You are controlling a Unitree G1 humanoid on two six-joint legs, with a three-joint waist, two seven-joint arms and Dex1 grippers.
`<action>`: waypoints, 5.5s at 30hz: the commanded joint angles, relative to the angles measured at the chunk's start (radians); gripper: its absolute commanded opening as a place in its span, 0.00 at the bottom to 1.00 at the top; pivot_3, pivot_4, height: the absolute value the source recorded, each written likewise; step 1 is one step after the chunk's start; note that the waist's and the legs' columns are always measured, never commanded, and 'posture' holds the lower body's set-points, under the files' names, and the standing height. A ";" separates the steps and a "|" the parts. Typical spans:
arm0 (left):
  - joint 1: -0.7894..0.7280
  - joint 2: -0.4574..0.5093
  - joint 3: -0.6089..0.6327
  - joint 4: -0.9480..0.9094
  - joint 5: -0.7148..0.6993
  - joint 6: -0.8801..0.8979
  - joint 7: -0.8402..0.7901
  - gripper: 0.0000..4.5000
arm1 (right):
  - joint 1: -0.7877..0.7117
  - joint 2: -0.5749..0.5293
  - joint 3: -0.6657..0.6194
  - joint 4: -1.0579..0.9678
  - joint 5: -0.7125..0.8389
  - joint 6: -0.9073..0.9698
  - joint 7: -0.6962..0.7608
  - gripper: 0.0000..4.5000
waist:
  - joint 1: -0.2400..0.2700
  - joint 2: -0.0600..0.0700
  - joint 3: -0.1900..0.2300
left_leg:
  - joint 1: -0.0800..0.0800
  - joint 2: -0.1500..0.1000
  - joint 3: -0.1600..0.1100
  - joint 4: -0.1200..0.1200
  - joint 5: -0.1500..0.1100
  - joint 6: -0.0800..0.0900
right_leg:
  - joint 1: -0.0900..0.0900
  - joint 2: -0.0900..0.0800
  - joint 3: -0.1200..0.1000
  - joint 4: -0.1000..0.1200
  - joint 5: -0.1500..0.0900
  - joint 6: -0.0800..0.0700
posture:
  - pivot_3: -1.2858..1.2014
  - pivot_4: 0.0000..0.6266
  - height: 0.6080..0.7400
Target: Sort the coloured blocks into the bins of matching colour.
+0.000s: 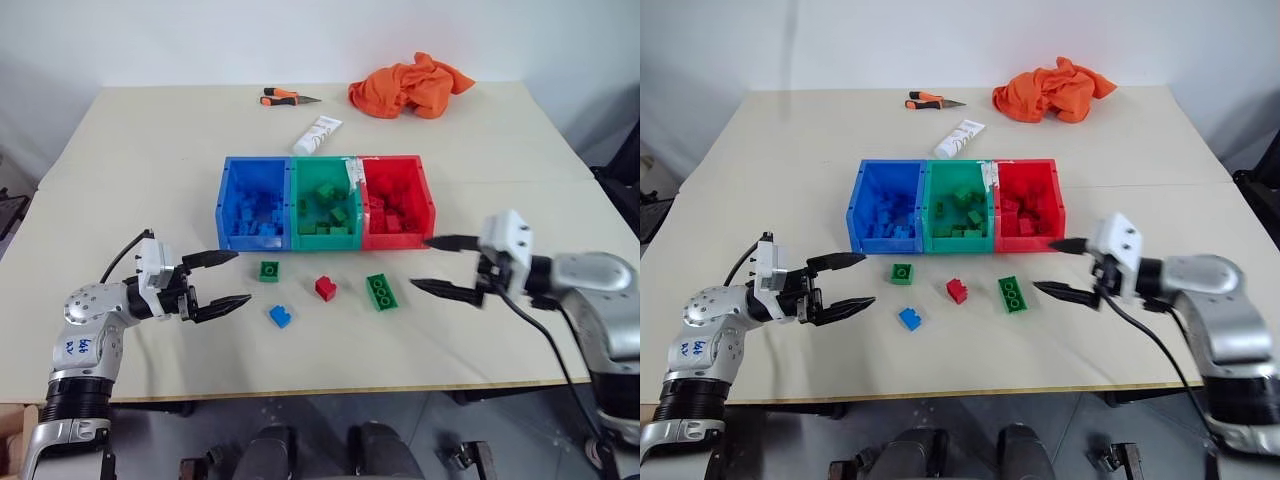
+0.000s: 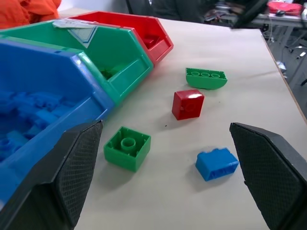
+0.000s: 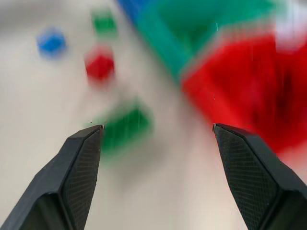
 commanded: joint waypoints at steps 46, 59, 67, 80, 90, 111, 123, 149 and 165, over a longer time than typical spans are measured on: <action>0.111 0.001 0.050 -0.192 -0.023 0.050 0.090 1.00 | -0.133 0.218 0.333 -0.015 -0.086 0.207 -0.298 0.49 | 0.013 0.000 0.000 | 0.002 0.000 0.000 0.001 0.000 0.000 | 0.002 0.000 0.001 0.000 0.000 0.000 | 0.52 0.24 1.00; 0.088 -0.010 0.041 -0.173 -0.017 0.042 0.083 1.00 | -0.260 0.220 0.244 -0.106 0.024 0.256 -0.298 0.20 | 0.003 0.001 0.000 | 0.002 0.000 0.000 0.000 0.000 0.000 | 0.001 0.000 0.001 0.000 0.000 0.000 | 0.52 0.24 1.00; 0.074 -0.015 0.035 -0.164 -0.014 0.033 0.081 1.00 | -0.659 0.399 0.306 0.279 -0.070 0.071 -0.334 0.20 | -0.016 0.001 0.001 | 0.002 0.000 0.001 0.000 0.000 0.000 | -0.001 0.000 0.001 0.002 0.000 0.000 | 0.52 0.24 1.00; 0.066 -0.023 0.027 -0.169 -0.013 0.011 0.082 1.00 | -0.975 0.592 0.337 0.958 -0.256 -0.312 -0.369 0.80 | -0.023 0.001 0.001 | 0.000 0.000 0.000 -0.002 0.000 -0.001 | -0.004 0.000 -0.002 0.006 0.000 0.000 | 0.52 0.24 1.00; 0.027 -0.025 0.011 -0.116 -0.005 0.004 0.055 1.00 | -0.619 0.379 0.314 0.359 -0.102 -0.177 -0.082 0.99 | -0.011 0.001 0.001 | -0.005 0.000 -0.003 0.002 0.000 -0.001 | -0.005 0.000 -0.004 0.005 0.000 0.000 | 0.52 0.24 1.00; -0.064 0.019 0.010 0.029 0.016 -0.028 -0.026 1.00 | 0.057 -0.115 -0.058 -0.048 0.080 0.053 0.022 0.99 | 0.011 0.002 0.001 | -0.008 0.000 -0.005 0.005 0.002 0.000 | -0.003 0.000 -0.006 0.001 0.000 -0.001 | 0.52 0.24 1.00; 0.019 0.001 0.028 -0.114 -0.005 0.008 0.037 1.00 | -0.412 0.297 0.482 0.224 -0.127 -0.037 -0.017 0.99 | -0.012 0.002 0.001 | -0.009 -0.001 -0.008 0.005 0.002 -0.002 | -0.005 0.000 -0.007 0.003 0.000 -0.001 | 0.52 0.24 1.00; 0.098 0.008 0.055 -0.199 -0.022 0.041 0.080 1.00 | -0.427 0.403 0.378 0.148 -0.129 0.013 -0.118 0.35 | -0.011 0.002 0.001 | -0.009 -0.001 -0.011 0.004 0.002 -0.002 | -0.006 0.000 -0.009 0.004 0.000 -0.001 | 0.52 0.24 1.00; -0.053 -0.029 -0.014 -0.044 0.016 -0.004 0.027 1.00 | -0.748 0.304 0.185 0.689 -0.203 -0.146 -0.299 0.79 | -0.018 0.002 0.001 | -0.009 -0.001 -0.008 0.003 0.003 -0.003 | -0.006 0.001 -0.008 0.006 0.000 -0.001 | 0.52 0.24 1.00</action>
